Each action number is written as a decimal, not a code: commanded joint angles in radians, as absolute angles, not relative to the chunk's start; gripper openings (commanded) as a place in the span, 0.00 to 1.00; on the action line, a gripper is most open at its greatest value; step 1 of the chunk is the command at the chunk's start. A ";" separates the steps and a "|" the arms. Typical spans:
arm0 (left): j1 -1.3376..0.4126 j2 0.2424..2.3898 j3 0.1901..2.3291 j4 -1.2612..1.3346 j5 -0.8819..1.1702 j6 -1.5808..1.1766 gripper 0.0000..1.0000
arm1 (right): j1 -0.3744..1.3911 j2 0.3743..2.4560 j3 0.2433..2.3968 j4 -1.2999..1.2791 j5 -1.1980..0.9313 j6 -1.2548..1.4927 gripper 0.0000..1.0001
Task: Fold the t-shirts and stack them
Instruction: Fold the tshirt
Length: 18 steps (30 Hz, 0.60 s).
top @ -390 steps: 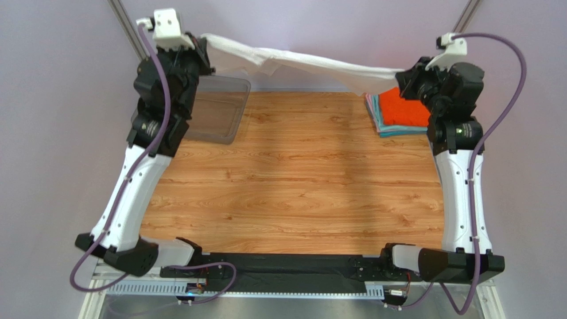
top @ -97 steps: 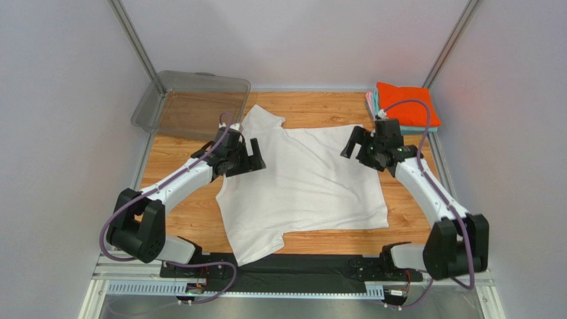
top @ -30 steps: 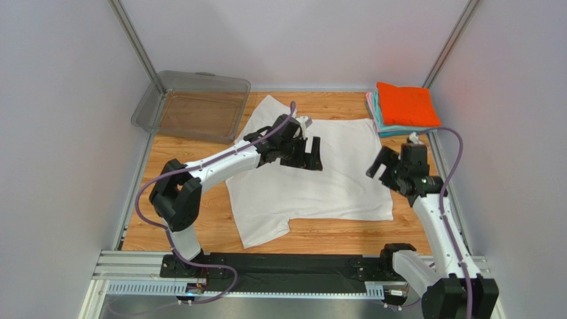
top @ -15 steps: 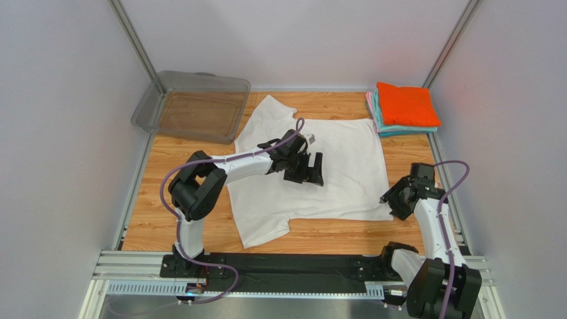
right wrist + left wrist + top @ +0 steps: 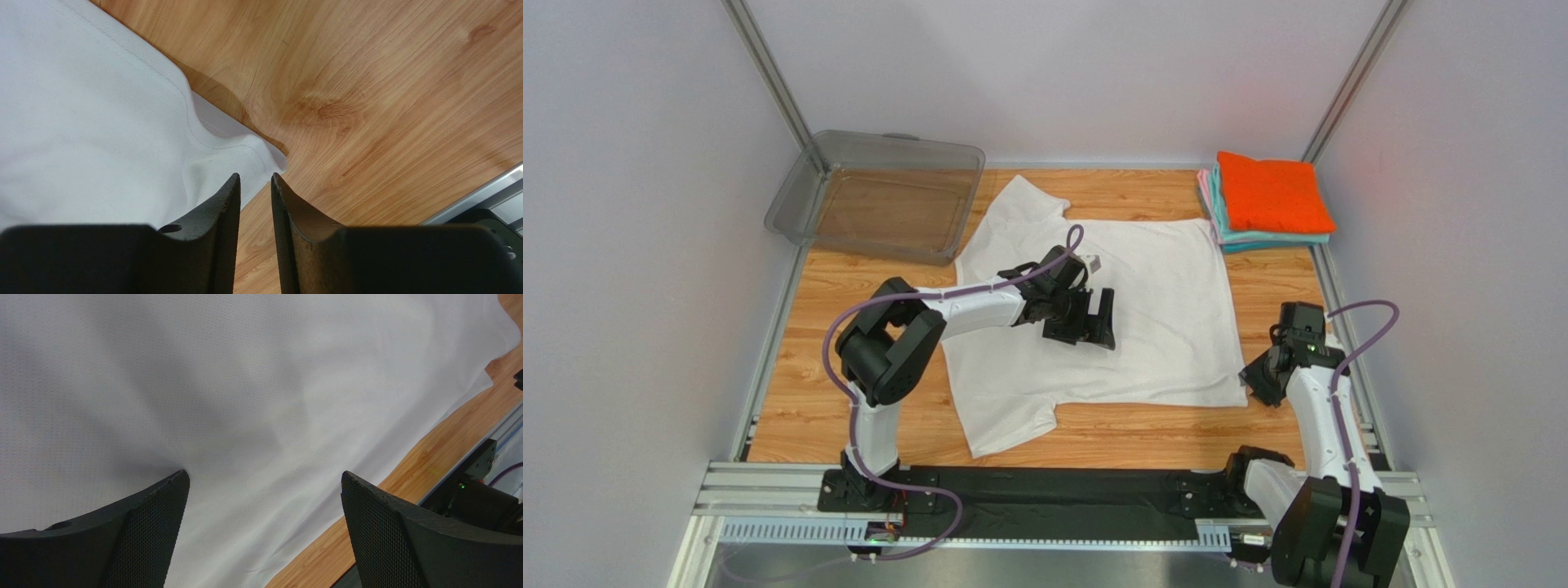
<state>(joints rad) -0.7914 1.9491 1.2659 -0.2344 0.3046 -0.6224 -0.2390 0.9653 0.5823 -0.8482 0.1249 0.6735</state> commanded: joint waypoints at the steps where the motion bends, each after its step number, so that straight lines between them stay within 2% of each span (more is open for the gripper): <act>1: -0.792 1.977 1.272 -0.199 0.328 -0.594 1.00 | -0.244 0.971 0.601 -0.839 0.184 0.713 0.26; 8: -0.785 1.999 1.272 -0.195 0.345 -0.589 1.00 | -0.239 1.084 0.597 -0.747 0.115 0.715 0.24; 16: -0.782 2.000 1.258 -0.196 0.333 -0.594 1.00 | -0.236 1.172 0.595 -0.670 0.118 0.704 0.25; 18: -0.782 2.002 1.253 -0.196 0.331 -0.594 1.00 | -0.236 1.187 0.597 -0.664 0.127 0.700 0.29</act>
<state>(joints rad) -0.7853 1.9659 1.2663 -0.1875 0.3473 -0.6197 -0.2386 1.1717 0.5823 -0.7238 0.1108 0.6918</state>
